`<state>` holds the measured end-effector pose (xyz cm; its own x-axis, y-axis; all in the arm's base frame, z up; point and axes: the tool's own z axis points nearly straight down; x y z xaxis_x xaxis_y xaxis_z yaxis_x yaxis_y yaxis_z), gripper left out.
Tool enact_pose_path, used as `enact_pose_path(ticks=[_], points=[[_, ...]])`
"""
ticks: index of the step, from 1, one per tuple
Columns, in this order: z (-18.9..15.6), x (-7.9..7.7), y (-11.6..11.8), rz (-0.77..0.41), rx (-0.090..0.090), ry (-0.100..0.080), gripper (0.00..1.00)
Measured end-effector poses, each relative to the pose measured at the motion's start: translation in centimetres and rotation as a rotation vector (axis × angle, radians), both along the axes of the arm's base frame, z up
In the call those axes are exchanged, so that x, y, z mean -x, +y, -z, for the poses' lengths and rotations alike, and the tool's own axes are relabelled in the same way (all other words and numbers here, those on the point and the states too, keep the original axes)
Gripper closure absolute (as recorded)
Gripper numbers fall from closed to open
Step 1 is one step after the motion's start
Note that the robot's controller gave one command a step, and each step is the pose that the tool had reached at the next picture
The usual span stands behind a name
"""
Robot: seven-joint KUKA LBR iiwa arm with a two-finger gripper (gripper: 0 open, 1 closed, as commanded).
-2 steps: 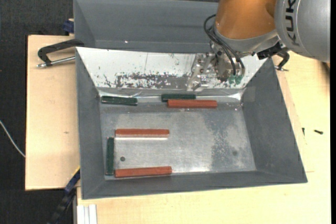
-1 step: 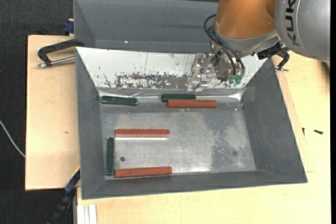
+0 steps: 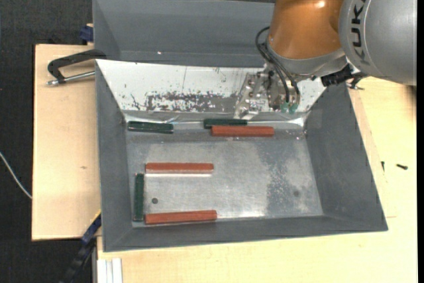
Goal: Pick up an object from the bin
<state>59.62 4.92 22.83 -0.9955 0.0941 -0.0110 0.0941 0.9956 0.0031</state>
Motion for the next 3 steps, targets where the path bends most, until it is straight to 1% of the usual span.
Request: enact_pose_path(ticks=[1,2,3], points=[[8.2,2.9,-0.4,-0.03,0.002,0.015,0.0],[8.0,2.7,-0.4,-0.029,0.001,0.01,0.0],[15.2,9.5,6.0,-0.11,0.0,0.013,1.0]])
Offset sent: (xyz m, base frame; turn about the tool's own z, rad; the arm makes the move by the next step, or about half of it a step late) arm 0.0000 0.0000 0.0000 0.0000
